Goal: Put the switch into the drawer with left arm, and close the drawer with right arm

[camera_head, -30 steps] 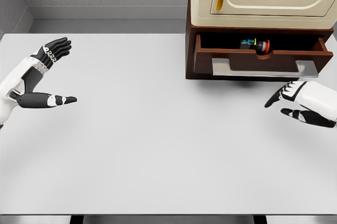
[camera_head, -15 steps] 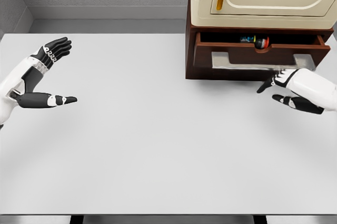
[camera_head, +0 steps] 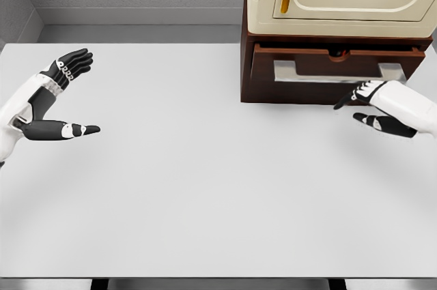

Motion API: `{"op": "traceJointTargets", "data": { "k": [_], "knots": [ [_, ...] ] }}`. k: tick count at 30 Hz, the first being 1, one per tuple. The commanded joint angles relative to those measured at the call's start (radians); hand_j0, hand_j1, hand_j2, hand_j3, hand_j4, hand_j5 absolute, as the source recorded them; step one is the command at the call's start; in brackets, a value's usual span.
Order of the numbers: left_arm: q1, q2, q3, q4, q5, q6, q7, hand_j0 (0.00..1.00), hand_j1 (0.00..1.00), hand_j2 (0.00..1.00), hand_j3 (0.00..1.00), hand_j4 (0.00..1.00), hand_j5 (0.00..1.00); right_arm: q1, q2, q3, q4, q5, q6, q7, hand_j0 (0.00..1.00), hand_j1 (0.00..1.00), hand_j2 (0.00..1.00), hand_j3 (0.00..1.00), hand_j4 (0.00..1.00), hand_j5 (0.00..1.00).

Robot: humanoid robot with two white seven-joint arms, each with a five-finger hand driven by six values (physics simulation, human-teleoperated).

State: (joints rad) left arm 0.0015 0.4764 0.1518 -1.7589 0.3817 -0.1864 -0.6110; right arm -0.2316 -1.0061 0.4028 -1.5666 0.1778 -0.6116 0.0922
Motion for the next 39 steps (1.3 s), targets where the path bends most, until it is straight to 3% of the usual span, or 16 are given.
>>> {"op": "traceJointTargets", "data": {
  "k": [1,17,31,33,35,37,39],
  "knots": [
    [0.000,0.001,0.000,-0.001,0.006,-0.001,0.000,1.00,1.00,1.00,1.00,1.00,1.00,-0.003,0.009,0.034,0.031,-0.003,0.001,-0.003,0.60,0.60,0.60,0.60,0.60,0.60],
    [0.008,0.001,0.000,-0.005,0.006,-0.001,0.000,1.00,1.00,1.00,1.00,1.00,1.00,-0.084,0.047,0.077,0.125,-0.004,0.001,-0.003,0.62,0.62,0.62,0.62,0.62,0.62],
    [0.008,0.001,0.002,-0.004,0.006,-0.001,0.000,1.00,1.00,1.00,1.00,1.00,1.00,-0.104,0.054,0.079,0.146,-0.006,0.001,-0.003,0.62,0.62,0.62,0.62,0.62,0.62],
    [0.014,0.001,0.011,-0.004,0.006,-0.001,0.000,1.00,1.00,1.00,1.00,1.00,1.00,-0.098,0.035,0.077,0.135,-0.007,0.001,-0.003,0.62,0.62,0.62,0.62,0.62,0.62],
    [0.025,0.001,0.020,-0.005,0.006,-0.001,0.000,1.00,1.00,1.00,1.00,1.00,1.00,-0.078,-0.031,0.074,0.112,-0.012,0.001,-0.005,0.62,0.62,0.62,0.62,0.62,0.62],
    [0.025,0.001,0.021,-0.004,0.006,-0.002,0.000,1.00,1.00,1.00,1.00,1.00,1.00,0.008,-0.147,0.061,0.071,-0.020,0.001,-0.006,0.62,0.62,0.62,0.62,0.62,0.62],
    [0.025,0.001,0.021,-0.004,0.008,-0.002,0.000,1.00,1.00,1.00,1.00,1.00,1.00,0.023,-0.173,0.050,0.083,-0.020,0.001,-0.008,0.62,0.62,0.62,0.62,0.62,0.62]
  ]
}}
